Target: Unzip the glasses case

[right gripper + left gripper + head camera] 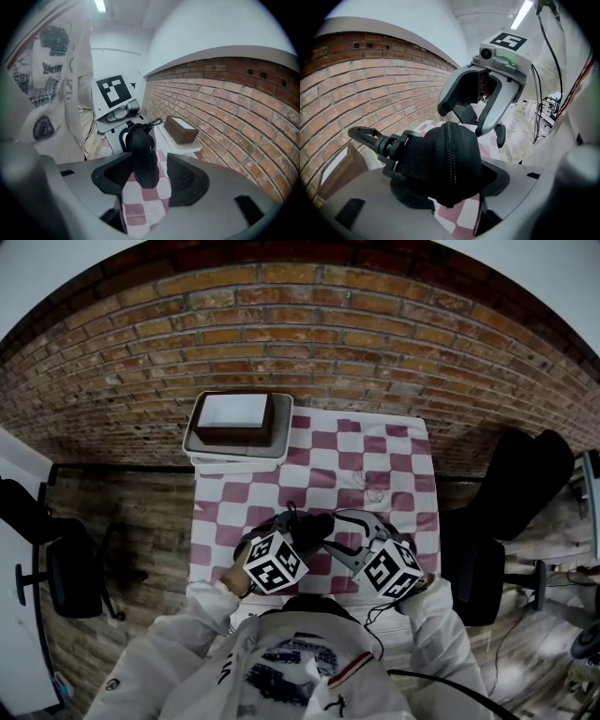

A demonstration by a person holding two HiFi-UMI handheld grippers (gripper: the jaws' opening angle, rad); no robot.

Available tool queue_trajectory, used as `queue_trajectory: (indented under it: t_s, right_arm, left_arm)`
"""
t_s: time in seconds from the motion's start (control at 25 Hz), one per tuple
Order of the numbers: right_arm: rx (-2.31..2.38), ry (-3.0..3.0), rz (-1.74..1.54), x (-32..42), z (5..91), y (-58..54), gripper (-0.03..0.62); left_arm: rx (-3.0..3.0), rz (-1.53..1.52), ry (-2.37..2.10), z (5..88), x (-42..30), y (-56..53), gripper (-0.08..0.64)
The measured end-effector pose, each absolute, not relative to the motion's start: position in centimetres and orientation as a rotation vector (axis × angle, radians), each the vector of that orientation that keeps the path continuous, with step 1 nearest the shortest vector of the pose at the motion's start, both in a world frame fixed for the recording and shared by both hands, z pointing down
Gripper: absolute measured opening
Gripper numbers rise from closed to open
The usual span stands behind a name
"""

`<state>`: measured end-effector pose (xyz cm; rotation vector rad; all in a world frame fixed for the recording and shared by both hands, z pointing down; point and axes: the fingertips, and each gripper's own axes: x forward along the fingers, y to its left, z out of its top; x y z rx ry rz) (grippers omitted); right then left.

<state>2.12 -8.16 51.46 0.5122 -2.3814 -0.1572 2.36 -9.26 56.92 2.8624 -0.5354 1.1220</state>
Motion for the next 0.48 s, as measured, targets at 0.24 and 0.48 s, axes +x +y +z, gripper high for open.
queue_trajectory:
  t_s: [0.24, 0.48]
  right_arm:
    - [0.457, -2.311, -0.186, 4.2, 52.6, -8.4, 0.222]
    - [0.491, -2.309, -0.187, 5.8, 53.2, -9.7, 0.221]
  left_arm:
    - [2.892, 1.124, -0.537, 55.6, 2.7, -9.3, 0.245]
    - [2.887, 1.122, -0.552, 54.6, 3.5, -9.4, 0.245]
